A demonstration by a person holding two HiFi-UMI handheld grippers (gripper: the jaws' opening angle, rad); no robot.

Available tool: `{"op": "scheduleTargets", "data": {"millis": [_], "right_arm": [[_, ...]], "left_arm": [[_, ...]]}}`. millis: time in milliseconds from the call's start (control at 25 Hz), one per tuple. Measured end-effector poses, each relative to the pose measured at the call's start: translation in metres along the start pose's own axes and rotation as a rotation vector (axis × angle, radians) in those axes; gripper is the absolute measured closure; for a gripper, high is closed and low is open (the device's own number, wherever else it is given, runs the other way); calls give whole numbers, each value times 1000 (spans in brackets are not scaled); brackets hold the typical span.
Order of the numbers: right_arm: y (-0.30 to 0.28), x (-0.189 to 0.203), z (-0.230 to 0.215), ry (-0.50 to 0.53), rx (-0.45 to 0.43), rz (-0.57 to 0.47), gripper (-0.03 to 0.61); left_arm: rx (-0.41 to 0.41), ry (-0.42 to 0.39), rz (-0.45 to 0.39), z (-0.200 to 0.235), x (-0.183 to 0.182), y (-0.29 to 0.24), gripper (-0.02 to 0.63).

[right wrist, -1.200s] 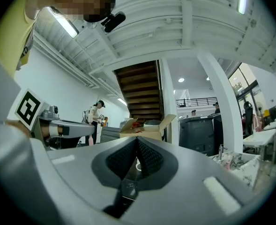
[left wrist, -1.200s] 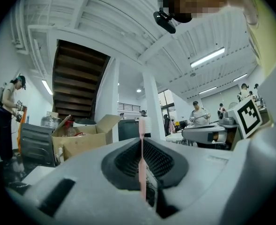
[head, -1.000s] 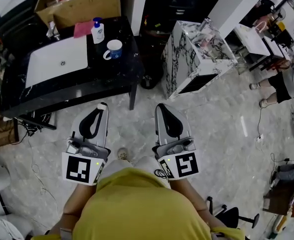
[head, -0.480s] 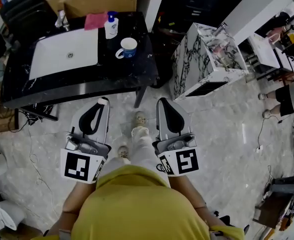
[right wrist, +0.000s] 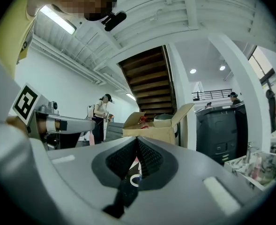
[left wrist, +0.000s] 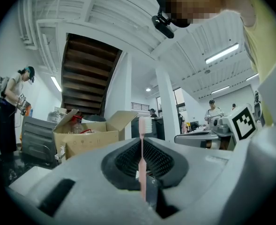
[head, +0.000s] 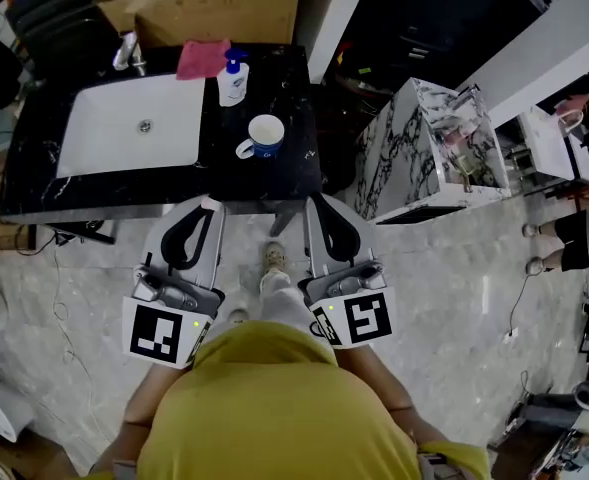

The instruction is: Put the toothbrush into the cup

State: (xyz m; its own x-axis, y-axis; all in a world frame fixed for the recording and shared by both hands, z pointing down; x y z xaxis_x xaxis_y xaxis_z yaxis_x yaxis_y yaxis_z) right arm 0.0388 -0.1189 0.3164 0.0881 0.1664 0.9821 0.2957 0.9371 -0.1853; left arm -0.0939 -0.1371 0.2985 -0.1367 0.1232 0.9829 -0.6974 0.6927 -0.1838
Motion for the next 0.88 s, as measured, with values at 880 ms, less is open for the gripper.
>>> {"op": "scheduleTargets", "data": {"millis": [880], "right_arm": [[-156,-9,-122,16,-296,3,568]], "left_arm": [[-191,22,18,40,-30,-151,600]]}}
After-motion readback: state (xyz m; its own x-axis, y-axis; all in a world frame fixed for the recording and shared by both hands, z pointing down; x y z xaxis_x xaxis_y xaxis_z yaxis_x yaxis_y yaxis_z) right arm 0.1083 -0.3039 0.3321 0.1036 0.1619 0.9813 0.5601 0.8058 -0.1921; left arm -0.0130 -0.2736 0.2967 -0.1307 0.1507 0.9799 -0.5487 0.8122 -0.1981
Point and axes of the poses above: the fingertips, and each gripper's own axes: y backward along the fingers, z to its left, x out of its underside, the point moved 2 cm from there along y, backward along the fingers, and after that the axes turned 14 degrees about z, right-handed, at the moved point
